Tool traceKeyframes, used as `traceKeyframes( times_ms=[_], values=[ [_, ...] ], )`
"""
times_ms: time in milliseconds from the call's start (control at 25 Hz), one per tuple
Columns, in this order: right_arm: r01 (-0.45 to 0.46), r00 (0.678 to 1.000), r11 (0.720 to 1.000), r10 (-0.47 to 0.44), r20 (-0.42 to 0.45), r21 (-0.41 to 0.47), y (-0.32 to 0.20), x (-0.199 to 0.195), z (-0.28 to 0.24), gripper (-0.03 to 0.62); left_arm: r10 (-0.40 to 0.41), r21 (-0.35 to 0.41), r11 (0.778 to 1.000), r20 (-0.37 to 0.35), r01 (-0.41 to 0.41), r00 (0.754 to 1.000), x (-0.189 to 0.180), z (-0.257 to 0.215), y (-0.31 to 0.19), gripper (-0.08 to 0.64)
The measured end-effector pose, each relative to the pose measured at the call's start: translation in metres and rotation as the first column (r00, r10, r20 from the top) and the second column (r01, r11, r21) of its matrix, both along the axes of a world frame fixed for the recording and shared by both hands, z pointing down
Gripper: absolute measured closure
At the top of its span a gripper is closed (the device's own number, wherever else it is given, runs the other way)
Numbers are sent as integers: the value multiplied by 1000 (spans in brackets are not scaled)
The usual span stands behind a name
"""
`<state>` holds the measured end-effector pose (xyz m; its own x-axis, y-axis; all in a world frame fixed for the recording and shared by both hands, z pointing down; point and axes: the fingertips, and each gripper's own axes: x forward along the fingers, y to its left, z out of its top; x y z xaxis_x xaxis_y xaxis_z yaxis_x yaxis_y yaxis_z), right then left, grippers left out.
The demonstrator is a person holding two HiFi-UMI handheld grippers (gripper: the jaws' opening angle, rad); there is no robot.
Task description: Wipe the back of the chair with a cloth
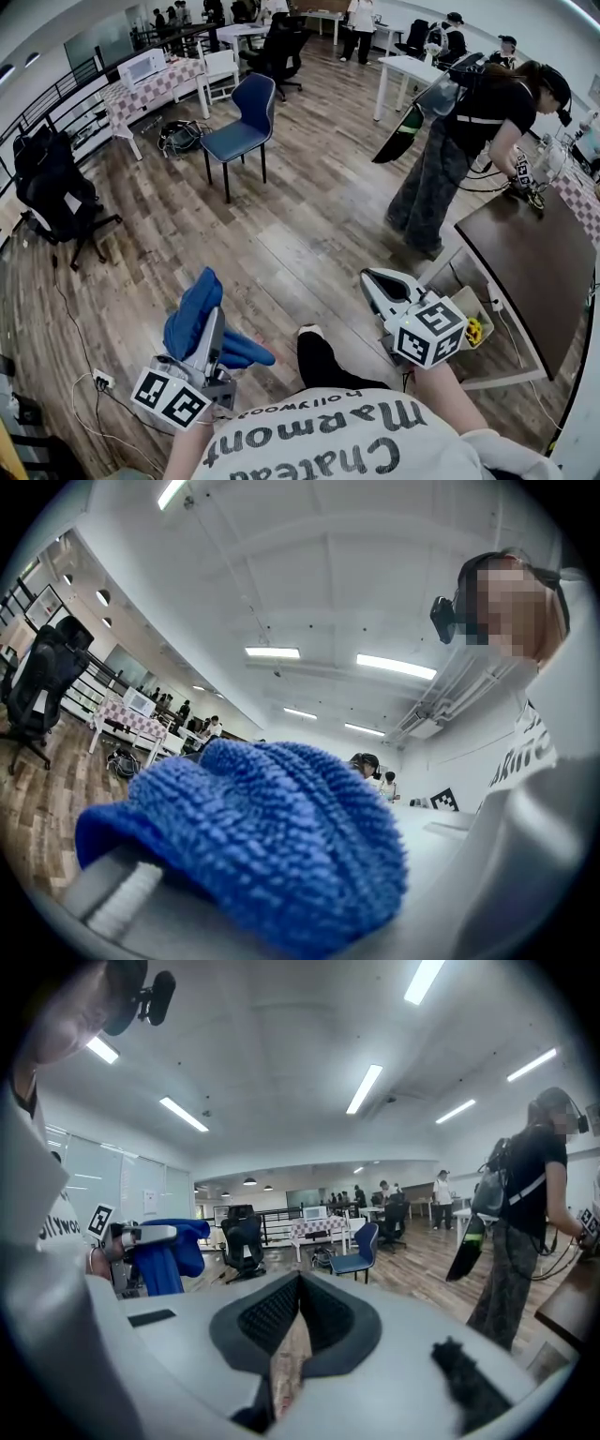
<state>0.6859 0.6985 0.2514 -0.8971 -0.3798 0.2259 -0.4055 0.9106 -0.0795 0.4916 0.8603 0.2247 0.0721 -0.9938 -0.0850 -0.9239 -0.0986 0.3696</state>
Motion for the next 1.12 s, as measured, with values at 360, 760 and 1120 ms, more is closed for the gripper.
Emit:
traceKeyframes(
  times_ms=[360, 760, 1120],
  values=[
    [91, 995, 996, -90, -41, 24, -31, -40, 19, 580, -23, 4, 1000, 32, 23, 999, -21, 4, -36, 534],
    [150, 988, 988, -149, -37, 37, -107, -94, 11, 580, -54, 16, 998, 66, 53, 996, -57, -8, -106, 534],
    [194, 981, 979, -193, -24, 67, -182, -142, 6, 580, -93, 35, 995, 89, 90, 992, -95, -11, -174, 534]
  ],
)
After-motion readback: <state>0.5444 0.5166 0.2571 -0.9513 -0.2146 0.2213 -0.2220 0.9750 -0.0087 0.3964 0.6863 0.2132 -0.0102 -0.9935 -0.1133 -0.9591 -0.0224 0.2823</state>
